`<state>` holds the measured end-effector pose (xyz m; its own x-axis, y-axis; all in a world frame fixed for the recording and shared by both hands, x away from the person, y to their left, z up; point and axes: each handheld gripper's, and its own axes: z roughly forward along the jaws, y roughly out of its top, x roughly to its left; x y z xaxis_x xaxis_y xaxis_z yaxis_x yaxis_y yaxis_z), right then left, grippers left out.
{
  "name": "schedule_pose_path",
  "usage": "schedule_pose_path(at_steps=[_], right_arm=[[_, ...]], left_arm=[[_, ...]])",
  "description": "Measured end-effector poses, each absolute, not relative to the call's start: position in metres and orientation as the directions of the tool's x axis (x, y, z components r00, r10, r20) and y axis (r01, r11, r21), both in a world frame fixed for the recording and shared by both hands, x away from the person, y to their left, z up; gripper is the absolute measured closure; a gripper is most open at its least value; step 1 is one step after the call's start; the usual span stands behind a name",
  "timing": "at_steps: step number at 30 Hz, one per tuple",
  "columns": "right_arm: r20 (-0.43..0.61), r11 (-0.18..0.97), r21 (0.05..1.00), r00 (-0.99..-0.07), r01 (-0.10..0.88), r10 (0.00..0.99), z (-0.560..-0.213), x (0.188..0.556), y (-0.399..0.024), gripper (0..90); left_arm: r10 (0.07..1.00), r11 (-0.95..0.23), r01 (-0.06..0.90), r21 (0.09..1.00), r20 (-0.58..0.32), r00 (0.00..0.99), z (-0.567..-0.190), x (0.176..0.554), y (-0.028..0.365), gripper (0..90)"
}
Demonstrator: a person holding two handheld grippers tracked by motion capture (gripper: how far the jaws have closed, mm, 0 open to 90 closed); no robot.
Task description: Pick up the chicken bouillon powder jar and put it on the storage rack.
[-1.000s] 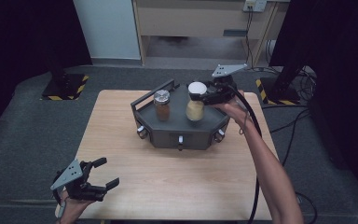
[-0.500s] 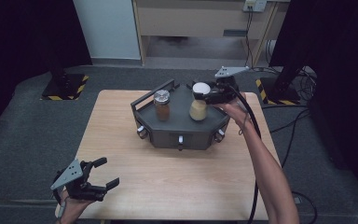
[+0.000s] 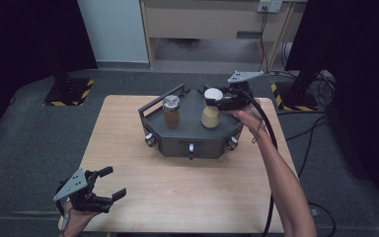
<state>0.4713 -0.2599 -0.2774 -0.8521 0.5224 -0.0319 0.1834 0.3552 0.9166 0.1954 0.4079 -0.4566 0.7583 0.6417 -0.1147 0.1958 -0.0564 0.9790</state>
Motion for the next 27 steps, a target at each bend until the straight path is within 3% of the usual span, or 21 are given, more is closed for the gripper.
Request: schedule_pose_path(at_steps=[3,9,27], right_arm=[[0.002,0.272,0.947,-0.851,0.170,0.526,-0.290,0.469,-0.268,23.8],[-0.023,0.259,0.954,-0.828,0.149,0.560,-0.291,0.455,-0.276,11.7],[-0.045,0.232,0.969,-0.852,0.091,0.522,-0.288,0.381,-0.304,3.5]], left_arm=[[0.641,-0.056,0.194,0.979,-0.114,0.759,-0.457,0.195,0.408,4.0],[0.638,-0.057,0.194,0.979,-0.113,0.762,-0.456,0.196,0.407,4.0],[0.635,-0.052,0.190,0.980,-0.114,0.764,-0.457,0.196,0.406,3.7]])
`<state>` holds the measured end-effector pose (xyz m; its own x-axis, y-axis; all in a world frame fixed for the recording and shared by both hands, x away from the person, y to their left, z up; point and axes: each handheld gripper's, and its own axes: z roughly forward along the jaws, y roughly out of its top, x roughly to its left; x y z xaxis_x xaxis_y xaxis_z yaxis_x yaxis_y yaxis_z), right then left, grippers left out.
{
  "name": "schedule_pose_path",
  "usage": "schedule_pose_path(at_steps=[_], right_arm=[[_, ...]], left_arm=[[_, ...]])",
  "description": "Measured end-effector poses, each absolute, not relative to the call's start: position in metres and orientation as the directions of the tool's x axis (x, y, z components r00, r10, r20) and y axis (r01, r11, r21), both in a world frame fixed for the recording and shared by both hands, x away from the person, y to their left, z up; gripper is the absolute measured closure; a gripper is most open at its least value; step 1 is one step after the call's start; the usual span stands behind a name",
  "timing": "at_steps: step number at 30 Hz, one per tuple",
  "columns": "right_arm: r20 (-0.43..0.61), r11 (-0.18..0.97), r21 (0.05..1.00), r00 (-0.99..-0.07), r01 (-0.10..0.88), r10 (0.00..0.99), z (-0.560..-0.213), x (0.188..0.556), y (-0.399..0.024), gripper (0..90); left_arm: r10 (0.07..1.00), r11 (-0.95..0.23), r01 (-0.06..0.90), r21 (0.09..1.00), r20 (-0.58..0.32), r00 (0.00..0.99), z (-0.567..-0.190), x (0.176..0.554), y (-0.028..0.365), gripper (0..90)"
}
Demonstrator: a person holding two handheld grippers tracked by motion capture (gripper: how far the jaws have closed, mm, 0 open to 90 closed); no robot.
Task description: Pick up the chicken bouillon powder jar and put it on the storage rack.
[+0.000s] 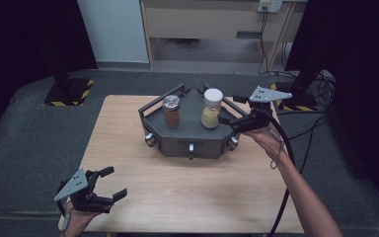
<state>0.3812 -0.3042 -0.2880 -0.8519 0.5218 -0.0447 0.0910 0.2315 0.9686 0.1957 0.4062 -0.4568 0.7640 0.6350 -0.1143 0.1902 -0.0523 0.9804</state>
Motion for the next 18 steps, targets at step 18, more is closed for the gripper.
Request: schedule_pose_path(at_steps=[18], right_arm=[[-0.048,0.206,0.975,-0.813,0.089,0.580,-0.319,0.287,-0.353,2.5]], left_arm=[[0.637,-0.052,0.191,0.980,-0.115,0.762,-0.457,0.195,0.405,3.7]])
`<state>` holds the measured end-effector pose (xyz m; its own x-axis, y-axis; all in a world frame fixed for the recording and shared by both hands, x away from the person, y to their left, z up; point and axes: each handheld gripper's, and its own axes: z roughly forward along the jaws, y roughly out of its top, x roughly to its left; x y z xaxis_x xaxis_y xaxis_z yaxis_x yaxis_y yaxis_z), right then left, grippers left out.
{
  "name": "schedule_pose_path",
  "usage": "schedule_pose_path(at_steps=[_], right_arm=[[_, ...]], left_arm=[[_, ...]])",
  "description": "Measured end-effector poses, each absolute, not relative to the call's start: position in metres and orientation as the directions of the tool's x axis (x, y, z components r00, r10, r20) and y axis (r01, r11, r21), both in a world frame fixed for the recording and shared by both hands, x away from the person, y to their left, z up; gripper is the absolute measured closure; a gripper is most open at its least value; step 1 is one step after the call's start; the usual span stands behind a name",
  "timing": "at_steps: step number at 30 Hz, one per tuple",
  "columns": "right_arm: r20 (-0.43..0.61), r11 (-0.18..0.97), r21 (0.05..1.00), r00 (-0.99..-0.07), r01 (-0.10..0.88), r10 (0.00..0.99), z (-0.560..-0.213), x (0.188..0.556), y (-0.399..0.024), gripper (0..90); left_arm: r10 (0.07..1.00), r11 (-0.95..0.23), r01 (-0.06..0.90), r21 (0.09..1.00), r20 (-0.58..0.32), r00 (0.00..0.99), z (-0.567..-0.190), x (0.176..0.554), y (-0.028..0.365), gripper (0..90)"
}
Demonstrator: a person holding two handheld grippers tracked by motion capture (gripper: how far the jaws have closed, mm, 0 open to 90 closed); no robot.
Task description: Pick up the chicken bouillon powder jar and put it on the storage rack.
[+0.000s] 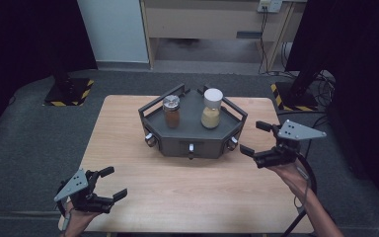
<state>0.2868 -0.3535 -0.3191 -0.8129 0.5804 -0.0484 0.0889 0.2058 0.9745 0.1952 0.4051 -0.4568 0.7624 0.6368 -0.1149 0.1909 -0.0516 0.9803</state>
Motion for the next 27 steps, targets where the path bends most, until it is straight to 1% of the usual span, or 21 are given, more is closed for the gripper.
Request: schedule_pose_path(at_steps=[1,2,4,11,13,21,27], right_arm=[[-0.045,0.202,0.975,-0.802,0.094,0.595,-0.326,0.277,-0.356,2.1],[-0.045,0.202,0.975,-0.802,0.094,0.595,-0.326,0.277,-0.356,2.1],[-0.068,0.217,0.972,-0.785,0.087,0.616,-0.333,0.264,-0.356,1.8],[-0.073,0.200,0.975,-0.708,0.098,0.703,-0.366,0.219,-0.360,1.6],[-0.074,0.204,0.973,-0.692,0.108,0.718,-0.373,0.211,-0.360,1.6],[-0.095,0.228,0.964,-0.624,0.136,0.776,-0.397,0.191,-0.357,1.7],[-0.036,0.175,0.967,-0.588,0.182,0.808,-0.416,0.188,-0.361,1.5]], left_arm=[[0.637,-0.050,0.189,0.981,-0.114,0.762,-0.457,0.195,0.405,3.7],[0.637,-0.050,0.189,0.981,-0.114,0.762,-0.457,0.195,0.405,3.7],[0.638,-0.050,0.188,0.981,-0.114,0.762,-0.457,0.194,0.405,3.7],[0.638,-0.051,0.188,0.981,-0.113,0.762,-0.457,0.194,0.405,3.7],[0.638,-0.053,0.189,0.981,-0.112,0.762,-0.457,0.194,0.405,3.6],[0.639,-0.058,0.188,0.980,-0.108,0.762,-0.456,0.194,0.404,3.7],[0.640,-0.060,0.190,0.980,-0.108,0.761,-0.456,0.194,0.404,3.7]])
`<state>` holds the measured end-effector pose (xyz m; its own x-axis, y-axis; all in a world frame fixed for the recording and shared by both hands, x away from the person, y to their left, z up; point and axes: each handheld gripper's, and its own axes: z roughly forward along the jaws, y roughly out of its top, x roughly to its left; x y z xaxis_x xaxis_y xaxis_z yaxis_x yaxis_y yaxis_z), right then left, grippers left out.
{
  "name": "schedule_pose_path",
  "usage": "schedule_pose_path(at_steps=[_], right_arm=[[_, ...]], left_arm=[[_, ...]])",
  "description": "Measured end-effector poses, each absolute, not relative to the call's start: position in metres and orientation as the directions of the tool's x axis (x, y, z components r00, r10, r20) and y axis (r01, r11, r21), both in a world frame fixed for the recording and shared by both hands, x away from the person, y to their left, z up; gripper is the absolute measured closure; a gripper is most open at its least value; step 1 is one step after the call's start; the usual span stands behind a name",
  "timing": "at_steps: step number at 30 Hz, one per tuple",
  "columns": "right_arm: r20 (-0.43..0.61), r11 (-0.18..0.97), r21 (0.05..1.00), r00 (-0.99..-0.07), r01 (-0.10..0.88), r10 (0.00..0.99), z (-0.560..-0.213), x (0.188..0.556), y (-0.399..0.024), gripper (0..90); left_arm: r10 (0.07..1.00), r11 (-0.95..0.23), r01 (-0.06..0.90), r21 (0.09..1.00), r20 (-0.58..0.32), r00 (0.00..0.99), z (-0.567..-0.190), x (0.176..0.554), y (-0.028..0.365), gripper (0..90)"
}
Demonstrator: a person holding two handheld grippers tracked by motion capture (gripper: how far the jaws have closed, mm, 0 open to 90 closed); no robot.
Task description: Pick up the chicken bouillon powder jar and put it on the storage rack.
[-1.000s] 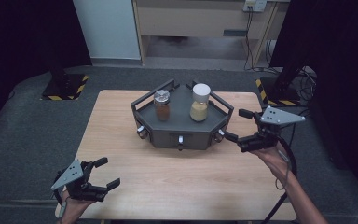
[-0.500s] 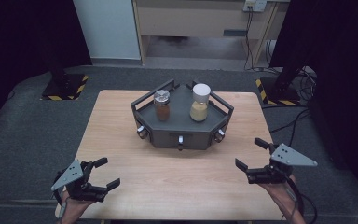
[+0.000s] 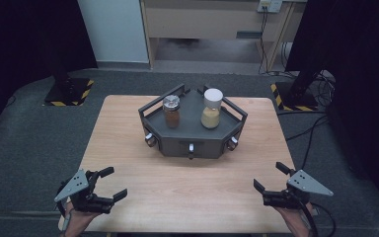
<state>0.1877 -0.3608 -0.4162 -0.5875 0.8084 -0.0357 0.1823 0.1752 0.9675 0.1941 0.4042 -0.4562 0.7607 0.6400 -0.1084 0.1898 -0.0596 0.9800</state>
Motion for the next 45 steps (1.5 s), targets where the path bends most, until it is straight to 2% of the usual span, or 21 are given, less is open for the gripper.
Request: schedule_pose_path(at_steps=[18,35,45], right_arm=[[-0.016,0.145,0.969,-0.531,0.201,0.847,-0.437,0.181,-0.362,1.5],[-0.043,0.144,0.976,-0.504,0.163,0.862,-0.438,0.171,-0.367,1.7],[-0.026,0.136,0.974,-0.509,0.179,0.861,-0.438,0.173,-0.369,1.7]], left_arm=[[0.651,-0.042,0.195,0.980,-0.121,0.750,-0.457,0.194,0.403,3.7],[0.645,-0.048,0.193,0.980,-0.117,0.755,-0.457,0.195,0.404,3.7],[0.644,-0.046,0.189,0.981,-0.115,0.757,-0.457,0.194,0.405,3.7]])
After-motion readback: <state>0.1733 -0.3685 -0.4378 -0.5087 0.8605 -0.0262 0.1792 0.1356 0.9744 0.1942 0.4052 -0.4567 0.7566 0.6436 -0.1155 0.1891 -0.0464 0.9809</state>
